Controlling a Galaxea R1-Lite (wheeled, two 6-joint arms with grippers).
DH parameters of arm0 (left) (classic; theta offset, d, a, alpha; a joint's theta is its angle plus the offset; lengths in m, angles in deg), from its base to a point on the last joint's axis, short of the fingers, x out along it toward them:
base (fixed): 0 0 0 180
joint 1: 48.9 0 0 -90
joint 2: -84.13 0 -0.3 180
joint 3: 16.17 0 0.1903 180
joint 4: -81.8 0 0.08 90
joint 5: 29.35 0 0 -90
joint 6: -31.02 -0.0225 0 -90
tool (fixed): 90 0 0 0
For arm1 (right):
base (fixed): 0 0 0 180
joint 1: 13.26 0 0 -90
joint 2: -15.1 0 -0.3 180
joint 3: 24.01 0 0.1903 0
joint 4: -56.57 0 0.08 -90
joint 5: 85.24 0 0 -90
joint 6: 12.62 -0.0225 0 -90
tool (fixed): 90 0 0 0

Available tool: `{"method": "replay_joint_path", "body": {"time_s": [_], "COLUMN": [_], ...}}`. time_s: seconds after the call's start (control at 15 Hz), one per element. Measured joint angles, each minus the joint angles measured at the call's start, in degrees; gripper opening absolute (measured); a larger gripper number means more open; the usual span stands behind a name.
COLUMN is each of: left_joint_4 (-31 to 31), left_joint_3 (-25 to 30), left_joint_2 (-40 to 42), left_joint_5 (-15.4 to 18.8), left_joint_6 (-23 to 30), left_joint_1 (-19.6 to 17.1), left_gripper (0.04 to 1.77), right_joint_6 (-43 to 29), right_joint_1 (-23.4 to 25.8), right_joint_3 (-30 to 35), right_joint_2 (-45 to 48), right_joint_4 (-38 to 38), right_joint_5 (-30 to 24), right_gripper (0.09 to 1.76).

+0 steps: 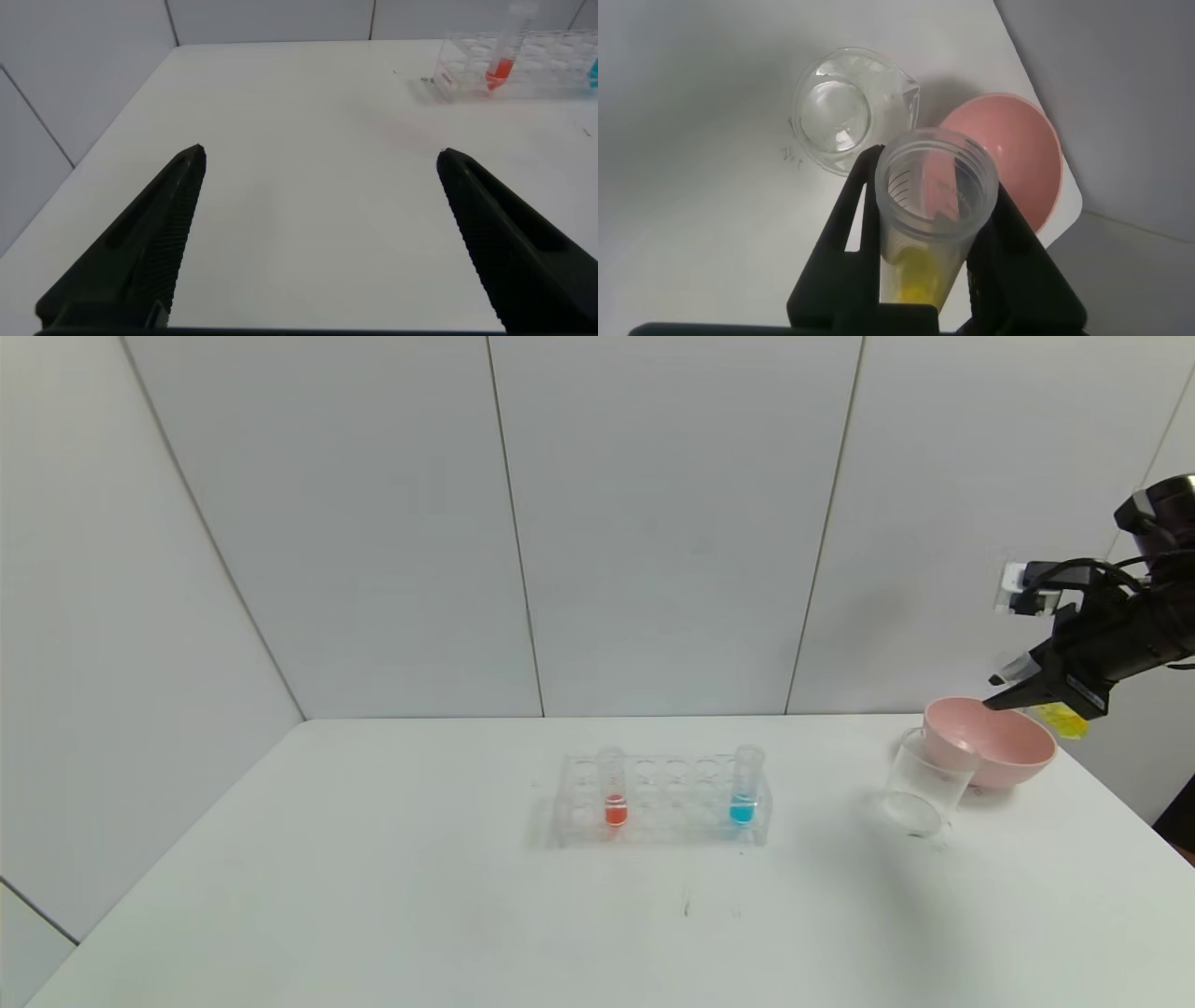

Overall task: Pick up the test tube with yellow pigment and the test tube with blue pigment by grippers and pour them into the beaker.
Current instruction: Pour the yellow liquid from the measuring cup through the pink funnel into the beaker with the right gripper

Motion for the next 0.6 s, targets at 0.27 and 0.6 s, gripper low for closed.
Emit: {"method": "replay_joint_path", "body": {"time_s": [0.27, 0.6], "left_joint_4": [0.0, 0.0], "left_joint_3": [0.0, 0.0], "left_joint_2": [0.0, 0.0], "left_joint_5": [0.0, 0.0], "left_joint_6": [0.0, 0.0], "left_joint_1": [0.0, 0.0], "left_gripper": [1.76, 1.76], "right_joint_6": [3.8, 7.3], "right_joint_1": [-0.4, -0.9], "right_joint_3": [0.0, 0.0], "right_joint_2": [-1.0, -1.7], "right_joint_4": [0.4, 0.7], "right_joint_5": [4.1, 9.8], "right_gripper": [0.58, 0.58]}}
